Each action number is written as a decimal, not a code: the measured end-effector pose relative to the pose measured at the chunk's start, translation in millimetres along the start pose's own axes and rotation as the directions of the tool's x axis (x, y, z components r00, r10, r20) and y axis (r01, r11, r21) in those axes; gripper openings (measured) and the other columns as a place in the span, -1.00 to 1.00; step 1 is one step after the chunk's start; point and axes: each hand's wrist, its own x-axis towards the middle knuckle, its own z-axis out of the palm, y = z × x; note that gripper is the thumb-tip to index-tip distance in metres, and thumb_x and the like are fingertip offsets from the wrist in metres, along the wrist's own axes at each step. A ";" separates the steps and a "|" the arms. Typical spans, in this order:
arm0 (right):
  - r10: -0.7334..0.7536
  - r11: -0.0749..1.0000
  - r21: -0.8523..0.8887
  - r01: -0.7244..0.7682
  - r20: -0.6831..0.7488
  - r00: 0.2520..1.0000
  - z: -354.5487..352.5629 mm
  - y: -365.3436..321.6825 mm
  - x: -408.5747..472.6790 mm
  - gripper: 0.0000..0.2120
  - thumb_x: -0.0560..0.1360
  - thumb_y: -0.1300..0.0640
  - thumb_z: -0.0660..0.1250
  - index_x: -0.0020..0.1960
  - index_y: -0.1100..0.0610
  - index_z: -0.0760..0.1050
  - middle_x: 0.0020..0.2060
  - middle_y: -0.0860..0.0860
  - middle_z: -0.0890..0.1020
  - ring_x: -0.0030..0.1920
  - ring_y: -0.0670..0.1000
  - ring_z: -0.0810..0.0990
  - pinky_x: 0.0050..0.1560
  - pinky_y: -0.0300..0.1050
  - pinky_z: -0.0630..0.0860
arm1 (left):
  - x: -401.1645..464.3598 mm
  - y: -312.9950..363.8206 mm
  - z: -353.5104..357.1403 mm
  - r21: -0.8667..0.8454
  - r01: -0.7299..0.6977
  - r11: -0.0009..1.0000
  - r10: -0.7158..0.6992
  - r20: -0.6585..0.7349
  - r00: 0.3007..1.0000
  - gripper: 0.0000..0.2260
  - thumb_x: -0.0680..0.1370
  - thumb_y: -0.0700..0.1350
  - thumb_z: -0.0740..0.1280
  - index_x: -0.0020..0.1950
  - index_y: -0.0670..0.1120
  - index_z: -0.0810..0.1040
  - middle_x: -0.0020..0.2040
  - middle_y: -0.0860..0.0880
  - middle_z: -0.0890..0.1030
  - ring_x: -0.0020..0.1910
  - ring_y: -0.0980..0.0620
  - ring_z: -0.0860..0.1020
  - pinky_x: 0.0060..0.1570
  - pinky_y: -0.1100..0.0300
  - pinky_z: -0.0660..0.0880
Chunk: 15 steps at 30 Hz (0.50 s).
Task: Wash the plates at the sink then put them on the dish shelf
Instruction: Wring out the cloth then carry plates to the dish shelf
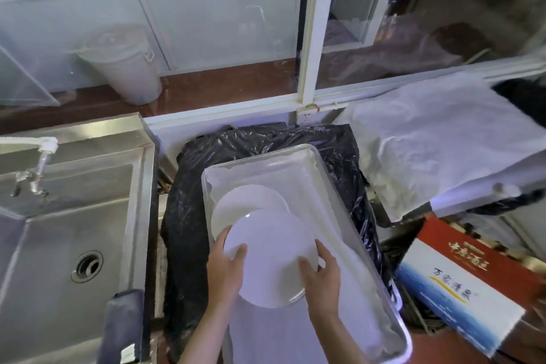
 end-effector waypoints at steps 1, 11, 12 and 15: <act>-0.010 1.000 -0.013 0.009 -0.034 0.999 -8.4 3.4 -6.2 -0.47 0.57 0.23 0.44 0.51 0.06 0.44 0.31 -0.10 0.50 0.29 0.00 0.52 0.29 -0.14 0.43 | -1.8 0.7 2.7 0.016 -0.018 1.000 0.017 0.044 0.999 -0.54 0.61 -0.14 0.41 0.49 0.10 0.47 0.37 0.10 0.56 0.35 0.01 0.51 0.35 -0.09 0.51; -0.055 0.996 -0.087 0.015 -0.476 0.878 -114.6 56.3 -90.3 -0.53 0.49 0.13 0.54 0.39 -0.02 0.60 0.24 -0.06 0.66 0.13 -0.01 0.63 0.08 -0.01 0.57 | -63.8 -8.3 50.4 0.048 -0.129 0.991 0.083 0.539 0.838 -0.56 0.54 -0.19 0.49 0.41 0.05 0.58 0.31 0.16 0.63 0.29 0.07 0.57 0.35 -0.07 0.51; -0.061 0.994 -0.107 0.006 -0.516 0.854 -125.0 66.0 -101.1 -0.52 0.48 0.10 0.53 0.39 -0.04 0.60 0.21 -0.05 0.67 0.13 0.01 0.63 0.05 -0.02 0.55 | -73.1 -10.6 56.7 0.062 -0.148 0.987 0.085 0.579 0.811 -0.55 0.53 -0.20 0.50 0.40 0.04 0.59 0.30 0.16 0.64 0.29 0.08 0.58 0.34 -0.06 0.52; -0.040 0.992 -0.116 -0.043 -0.629 0.776 -153.9 90.7 -137.7 -0.50 0.47 0.07 0.55 0.40 -0.03 0.59 0.25 -0.12 0.67 0.26 -0.02 0.60 0.22 0.08 0.56 | -107.1 -18.0 74.6 0.078 -0.217 0.973 0.103 0.697 0.710 -0.60 0.49 -0.23 0.52 0.29 0.04 0.66 0.17 0.21 0.70 0.18 0.13 0.63 0.21 -0.02 0.58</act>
